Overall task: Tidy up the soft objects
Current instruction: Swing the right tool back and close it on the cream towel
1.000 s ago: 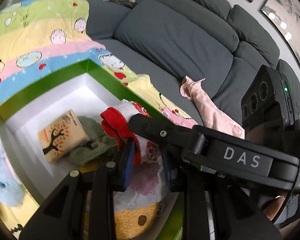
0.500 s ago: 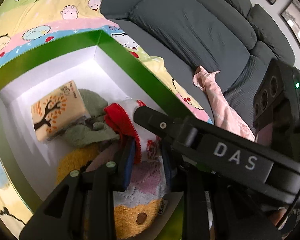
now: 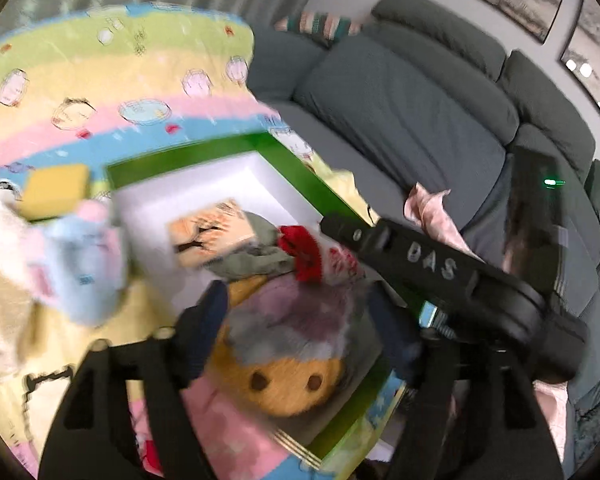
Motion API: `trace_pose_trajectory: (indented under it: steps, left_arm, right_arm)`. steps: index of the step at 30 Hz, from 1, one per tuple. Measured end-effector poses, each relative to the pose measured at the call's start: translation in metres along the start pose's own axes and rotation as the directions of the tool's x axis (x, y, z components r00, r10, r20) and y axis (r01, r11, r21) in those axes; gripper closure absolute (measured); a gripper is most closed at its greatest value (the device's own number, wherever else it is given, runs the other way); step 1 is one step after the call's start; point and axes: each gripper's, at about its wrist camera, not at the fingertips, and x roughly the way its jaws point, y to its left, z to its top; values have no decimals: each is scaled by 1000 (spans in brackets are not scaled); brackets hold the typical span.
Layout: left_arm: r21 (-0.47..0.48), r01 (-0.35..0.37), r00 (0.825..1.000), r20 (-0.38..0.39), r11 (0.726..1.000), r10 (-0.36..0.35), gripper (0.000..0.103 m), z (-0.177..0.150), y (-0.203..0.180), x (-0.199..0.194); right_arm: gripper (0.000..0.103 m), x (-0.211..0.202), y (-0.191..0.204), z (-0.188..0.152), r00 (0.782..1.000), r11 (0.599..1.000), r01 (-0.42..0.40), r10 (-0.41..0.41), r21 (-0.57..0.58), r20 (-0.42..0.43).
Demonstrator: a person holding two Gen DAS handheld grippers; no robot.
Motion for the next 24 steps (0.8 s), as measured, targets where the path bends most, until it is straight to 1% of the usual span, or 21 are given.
trace_pose_trajectory:
  steps: [2, 4, 6, 8, 9, 10, 12, 13, 14, 15, 16, 17, 20, 21, 22, 23, 24]
  left_arm:
    - [-21, -45, 998, 36, 999, 45, 20, -11, 11, -26]
    - [-68, -105, 992, 62, 992, 110, 18, -28, 29, -51]
    - [-121, -141, 984, 89, 982, 153, 18, -46, 48, -75]
    - [-167, -194, 970, 113, 967, 214, 18, -62, 67, -96]
    - [-185, -230, 960, 121, 955, 254, 17, -69, 75, -106]
    - [-202, -272, 944, 132, 941, 302, 16, -76, 84, -118]
    - [-229, -350, 905, 169, 909, 391, 14, -89, 100, -138]
    - [-258, -363, 887, 197, 895, 417, 14, -96, 110, -148]
    - [-289, -360, 879, 214, 887, 427, 13, -100, 119, -155]
    - [-338, -365, 865, 221, 868, 450, 13, -106, 129, -161]
    - [-386, -388, 848, 206, 837, 488, 13, -109, 139, -166]
    - [-413, -405, 836, 194, 816, 513, 13, -112, 145, -170]
    - [-451, -438, 805, 188, 778, 563, 13, -115, 156, -178]
    - [-462, -452, 791, 188, 763, 583, 13, -116, 158, -183]
    - [-471, -470, 773, 190, 746, 606, 13, -117, 161, -186]
    - [-480, -487, 757, 187, 730, 627, 13, -118, 162, -190]
    - [-486, -500, 747, 177, 717, 641, 13, -116, 164, -190]
  right_arm:
    - [28, -6, 9, -1, 999, 1000, -6, 7, -29, 39]
    - [23, -8, 18, -3, 998, 998, -33, 36, -60, 51]
    - [22, -6, 25, -6, 997, 995, -68, 71, -72, 38]
    - [22, -6, 31, -9, 996, 994, -78, 81, -70, 33]
    - [22, -6, 34, -11, 996, 994, -78, 81, -72, 34]
    - [22, -7, 39, -14, 996, 993, -77, 81, -89, 35]
    - [19, -7, 51, -19, 997, 988, -70, 75, -140, 32]
    - [17, -7, 58, -21, 997, 983, -64, 70, -172, 32]
    - [17, -7, 62, -24, 997, 980, -59, 67, -192, 34]
    - [16, -7, 68, -27, 997, 975, -56, 66, -214, 39]
    - [15, -8, 76, -32, 997, 970, -59, 71, -237, 40]
    - [12, -8, 82, -36, 996, 965, -68, 79, -254, 34]
    - [11, -6, 104, -52, 991, 935, -124, 132, -333, 2]
    - [11, -5, 110, -55, 990, 926, -136, 142, -352, -8]
    - [11, -2, 121, -62, 988, 914, -151, 154, -376, -22]
    - [11, -1, 127, -65, 988, 911, -154, 153, -382, -33]
    - [11, 2, 134, -69, 986, 910, -165, 155, -381, -57]
